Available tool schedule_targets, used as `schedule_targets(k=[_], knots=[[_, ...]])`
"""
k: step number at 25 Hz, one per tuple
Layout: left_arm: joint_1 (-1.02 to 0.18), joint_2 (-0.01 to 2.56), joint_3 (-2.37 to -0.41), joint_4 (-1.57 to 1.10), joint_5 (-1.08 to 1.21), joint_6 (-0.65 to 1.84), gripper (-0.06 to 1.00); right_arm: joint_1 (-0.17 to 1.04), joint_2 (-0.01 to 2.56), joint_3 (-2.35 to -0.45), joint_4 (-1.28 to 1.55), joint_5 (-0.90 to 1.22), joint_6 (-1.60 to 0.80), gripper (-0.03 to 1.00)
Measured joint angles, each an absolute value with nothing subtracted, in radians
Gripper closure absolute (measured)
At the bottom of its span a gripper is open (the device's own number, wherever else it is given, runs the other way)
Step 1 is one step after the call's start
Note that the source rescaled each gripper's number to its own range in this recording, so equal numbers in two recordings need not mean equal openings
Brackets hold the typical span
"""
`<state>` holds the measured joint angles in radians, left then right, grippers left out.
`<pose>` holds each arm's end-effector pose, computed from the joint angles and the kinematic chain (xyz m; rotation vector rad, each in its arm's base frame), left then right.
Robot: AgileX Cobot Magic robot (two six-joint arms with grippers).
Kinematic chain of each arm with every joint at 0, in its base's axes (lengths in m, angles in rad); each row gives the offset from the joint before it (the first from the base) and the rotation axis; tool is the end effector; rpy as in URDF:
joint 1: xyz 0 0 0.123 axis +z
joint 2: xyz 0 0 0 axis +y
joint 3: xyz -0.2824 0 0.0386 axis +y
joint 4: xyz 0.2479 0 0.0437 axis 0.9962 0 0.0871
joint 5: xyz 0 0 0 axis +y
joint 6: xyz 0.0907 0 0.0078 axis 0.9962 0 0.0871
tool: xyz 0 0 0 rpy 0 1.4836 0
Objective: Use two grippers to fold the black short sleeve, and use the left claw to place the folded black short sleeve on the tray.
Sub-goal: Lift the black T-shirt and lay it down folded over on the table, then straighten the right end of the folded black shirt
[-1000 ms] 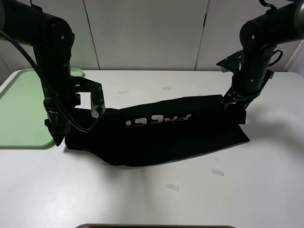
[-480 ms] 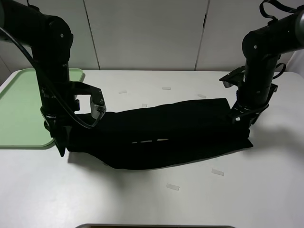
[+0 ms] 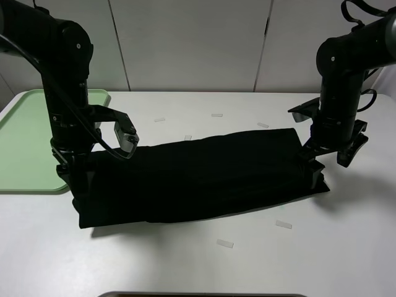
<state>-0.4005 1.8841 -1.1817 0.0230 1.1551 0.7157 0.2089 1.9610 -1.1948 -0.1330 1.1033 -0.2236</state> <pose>0.2982 -0.1242 0.1638 -1.5719 -2.4861 0.0170 0.3282 0.0586 0.1407 0.7310 -2.8324 0.1622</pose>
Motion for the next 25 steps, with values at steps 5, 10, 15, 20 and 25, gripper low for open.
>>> schedule_targets(k=[5, 10, 15, 20, 25], knots=[[-0.401, 1.873, -1.235, 0.062, 1.159, 0.681, 0.22, 0.209, 1.905, -1.231, -0.125, 1.065, -0.222, -0.03], [-0.401, 1.797, -1.364, 0.041, 1.159, 0.564, 0.22, 0.209, 1.807, -1.335, -0.032, 1.052, -0.207, -0.03], [-0.401, 1.669, -1.467, -0.011, 1.149, 0.457, 0.22, 0.209, 1.692, -1.366, 0.053, 1.027, -0.203, -0.03], [-0.401, 1.481, -1.477, -0.046, 1.093, 0.394, 0.22, 0.209, 1.572, -1.366, 0.087, 1.021, -0.203, -0.03], [-0.401, 1.277, -1.477, -0.040, 1.098, 0.312, 0.22, 0.209, 1.452, -1.366, 0.087, 1.021, -0.203, -0.03]])
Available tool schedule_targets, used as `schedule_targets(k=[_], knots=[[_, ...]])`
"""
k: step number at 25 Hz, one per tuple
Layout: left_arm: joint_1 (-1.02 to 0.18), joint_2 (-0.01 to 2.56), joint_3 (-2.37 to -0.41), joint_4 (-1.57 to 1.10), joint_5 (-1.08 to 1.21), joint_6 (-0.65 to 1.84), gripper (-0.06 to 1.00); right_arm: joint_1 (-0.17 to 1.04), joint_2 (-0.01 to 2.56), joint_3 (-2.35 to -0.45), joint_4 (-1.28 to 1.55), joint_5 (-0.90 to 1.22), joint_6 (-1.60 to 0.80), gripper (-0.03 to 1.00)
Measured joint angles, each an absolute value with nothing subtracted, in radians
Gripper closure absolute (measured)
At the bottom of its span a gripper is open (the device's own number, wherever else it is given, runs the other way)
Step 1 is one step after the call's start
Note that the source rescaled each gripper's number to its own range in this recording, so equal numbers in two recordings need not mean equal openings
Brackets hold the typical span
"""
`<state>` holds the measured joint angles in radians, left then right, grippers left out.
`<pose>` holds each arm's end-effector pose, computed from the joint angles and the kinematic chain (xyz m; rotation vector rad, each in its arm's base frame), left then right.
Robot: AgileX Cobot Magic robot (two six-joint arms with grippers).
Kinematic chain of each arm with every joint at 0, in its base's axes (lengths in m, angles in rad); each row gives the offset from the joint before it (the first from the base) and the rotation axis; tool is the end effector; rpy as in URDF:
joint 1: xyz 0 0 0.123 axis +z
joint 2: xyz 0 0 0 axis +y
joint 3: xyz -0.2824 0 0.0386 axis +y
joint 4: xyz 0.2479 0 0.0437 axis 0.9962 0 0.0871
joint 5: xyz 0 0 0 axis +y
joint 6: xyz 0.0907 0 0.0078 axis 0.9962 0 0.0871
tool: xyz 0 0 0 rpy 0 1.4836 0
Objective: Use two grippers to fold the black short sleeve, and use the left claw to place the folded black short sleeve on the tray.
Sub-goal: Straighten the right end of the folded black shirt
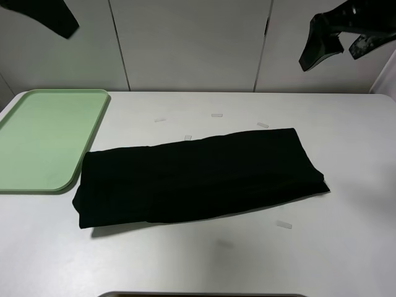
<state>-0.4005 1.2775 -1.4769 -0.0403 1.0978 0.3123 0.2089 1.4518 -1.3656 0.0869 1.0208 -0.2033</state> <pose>0.2310 -0.1013 0.4304 0.8269 2.2349 -0.0934 0.2951 0.0695 0.3528 -0.4987 2.5404 0.1146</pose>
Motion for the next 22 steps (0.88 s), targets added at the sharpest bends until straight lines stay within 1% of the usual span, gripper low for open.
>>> schedule_targets(k=[7, 11, 19, 21, 22], knots=[[-0.401, 1.011, -1.477, -0.044, 1.162, 0.172, 0.22, 0.209, 1.309, -1.366, 0.103, 1.023, -0.191, -0.03], [-0.401, 0.872, -1.478, -0.080, 1.164, 0.141, 0.22, 0.209, 1.243, -1.366, 0.127, 1.025, -0.184, -0.03], [-0.401, 0.638, -1.480, -0.307, 1.164, 0.139, 0.21, 0.209, 1.176, -1.366, 0.189, 1.044, -0.183, -0.03], [-0.401, 0.585, -1.480, -0.366, 1.164, 0.139, 0.18, 0.209, 1.166, -1.366, 0.199, 1.048, -0.182, -0.03], [-0.401, 0.559, -1.480, -0.389, 1.164, 0.139, 0.14, 0.209, 1.163, -1.366, 0.203, 1.049, -0.182, -0.03]])
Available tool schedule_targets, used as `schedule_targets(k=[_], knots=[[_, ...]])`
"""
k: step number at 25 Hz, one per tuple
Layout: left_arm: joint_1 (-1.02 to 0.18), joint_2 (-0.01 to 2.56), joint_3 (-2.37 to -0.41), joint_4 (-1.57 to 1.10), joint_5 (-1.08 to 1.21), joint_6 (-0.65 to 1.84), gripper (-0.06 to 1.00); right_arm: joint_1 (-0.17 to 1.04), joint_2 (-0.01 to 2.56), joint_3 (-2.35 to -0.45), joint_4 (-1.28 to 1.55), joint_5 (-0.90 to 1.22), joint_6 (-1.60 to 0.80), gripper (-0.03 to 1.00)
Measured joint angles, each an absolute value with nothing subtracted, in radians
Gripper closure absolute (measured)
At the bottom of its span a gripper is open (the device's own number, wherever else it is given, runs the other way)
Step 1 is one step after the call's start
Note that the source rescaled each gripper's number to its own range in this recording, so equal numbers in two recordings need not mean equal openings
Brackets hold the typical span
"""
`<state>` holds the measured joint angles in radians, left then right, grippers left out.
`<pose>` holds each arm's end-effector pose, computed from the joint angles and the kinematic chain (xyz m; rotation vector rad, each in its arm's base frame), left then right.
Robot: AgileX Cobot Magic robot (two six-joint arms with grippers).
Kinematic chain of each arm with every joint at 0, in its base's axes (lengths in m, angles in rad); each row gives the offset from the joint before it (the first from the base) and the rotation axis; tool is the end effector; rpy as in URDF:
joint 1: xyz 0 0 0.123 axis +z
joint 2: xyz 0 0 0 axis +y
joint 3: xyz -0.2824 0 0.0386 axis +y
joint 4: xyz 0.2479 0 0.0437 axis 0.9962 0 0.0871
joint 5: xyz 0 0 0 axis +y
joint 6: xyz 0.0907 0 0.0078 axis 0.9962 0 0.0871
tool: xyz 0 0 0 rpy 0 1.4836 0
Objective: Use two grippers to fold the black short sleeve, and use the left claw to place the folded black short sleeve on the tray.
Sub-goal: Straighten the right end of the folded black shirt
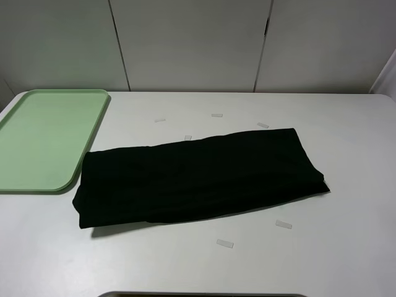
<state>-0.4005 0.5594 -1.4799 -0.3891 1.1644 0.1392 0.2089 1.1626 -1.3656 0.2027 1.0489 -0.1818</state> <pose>-0.0298 -0.0218 0.5183 0.5870 1.6261 -0.6149 0.2147 0.0618 0.4291 -0.4214 2.2829 0.2687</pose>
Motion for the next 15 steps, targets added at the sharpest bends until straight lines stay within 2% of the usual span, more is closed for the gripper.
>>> schedule_targets(k=[2, 5, 10, 15], knots=[[-0.401, 0.513, -1.478, -0.434, 1.165, 0.137, 0.04, 0.209, 1.154, -1.366, 0.217, 1.051, -0.182, -0.03], [-0.401, 0.442, -1.474, -0.458, 1.165, 0.112, -0.03, 0.209, 1.143, -1.366, 0.244, 1.059, -0.182, -0.03], [-0.401, 0.316, -1.419, -0.464, 1.165, 0.079, -0.05, 0.209, 1.135, -1.366, 0.280, 1.064, -0.183, -0.03], [-0.401, 0.177, -1.272, -0.436, 1.165, 0.080, -0.05, 0.209, 1.133, -1.366, 0.284, 1.067, -0.185, -0.03]])
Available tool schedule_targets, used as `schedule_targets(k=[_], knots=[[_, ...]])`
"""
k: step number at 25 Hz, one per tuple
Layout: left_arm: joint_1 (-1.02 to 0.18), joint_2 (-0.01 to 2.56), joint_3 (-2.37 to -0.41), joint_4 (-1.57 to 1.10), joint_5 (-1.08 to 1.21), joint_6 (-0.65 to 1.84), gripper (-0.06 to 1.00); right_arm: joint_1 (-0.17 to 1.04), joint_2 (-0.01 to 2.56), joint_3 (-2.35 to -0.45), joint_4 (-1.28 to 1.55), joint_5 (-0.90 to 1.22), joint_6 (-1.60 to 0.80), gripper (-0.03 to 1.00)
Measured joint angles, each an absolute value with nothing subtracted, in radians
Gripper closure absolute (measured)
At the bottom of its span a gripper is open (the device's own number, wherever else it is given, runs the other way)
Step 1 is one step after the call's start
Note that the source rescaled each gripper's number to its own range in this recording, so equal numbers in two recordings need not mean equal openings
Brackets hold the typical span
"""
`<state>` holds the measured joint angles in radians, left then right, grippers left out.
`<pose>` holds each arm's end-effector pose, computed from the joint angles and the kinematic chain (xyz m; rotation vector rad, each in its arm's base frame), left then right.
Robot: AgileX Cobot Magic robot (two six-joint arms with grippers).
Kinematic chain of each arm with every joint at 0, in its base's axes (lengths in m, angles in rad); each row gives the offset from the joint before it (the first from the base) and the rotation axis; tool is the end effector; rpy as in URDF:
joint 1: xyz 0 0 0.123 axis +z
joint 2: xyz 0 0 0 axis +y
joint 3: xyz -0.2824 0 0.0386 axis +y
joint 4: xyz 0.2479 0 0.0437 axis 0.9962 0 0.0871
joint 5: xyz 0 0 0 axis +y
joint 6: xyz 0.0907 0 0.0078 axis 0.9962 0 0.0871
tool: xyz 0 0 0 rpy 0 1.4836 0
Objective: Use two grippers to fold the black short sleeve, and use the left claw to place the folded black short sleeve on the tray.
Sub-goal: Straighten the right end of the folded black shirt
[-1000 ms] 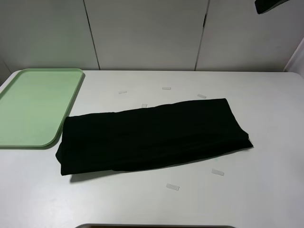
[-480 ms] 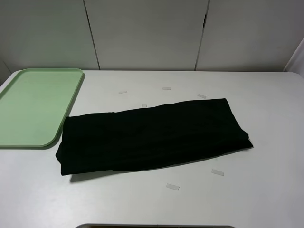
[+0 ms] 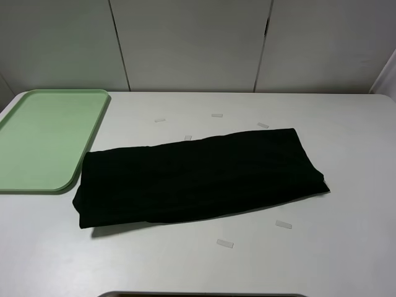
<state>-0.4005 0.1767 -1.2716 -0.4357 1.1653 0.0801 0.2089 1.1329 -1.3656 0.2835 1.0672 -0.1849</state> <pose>-0.1176 0.0114 0.4554 0.5495 1.4632 -0.6994 0.2028 0.0658 0.4359 -0.4179 2.2630 0.3688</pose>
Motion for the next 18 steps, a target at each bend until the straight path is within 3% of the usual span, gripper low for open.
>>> schedule_targets(k=[7, 18], knots=[[-0.401, 0.046, -0.989, -0.292, 1.165, 0.177, -0.05, 0.209, 1.133, -1.366, 0.284, 1.067, -0.200, -0.03], [-0.401, 0.043, -0.539, -0.165, 1.151, 0.279, -0.06, 0.209, 1.133, -1.366, 0.284, 1.067, -0.208, -0.03]])
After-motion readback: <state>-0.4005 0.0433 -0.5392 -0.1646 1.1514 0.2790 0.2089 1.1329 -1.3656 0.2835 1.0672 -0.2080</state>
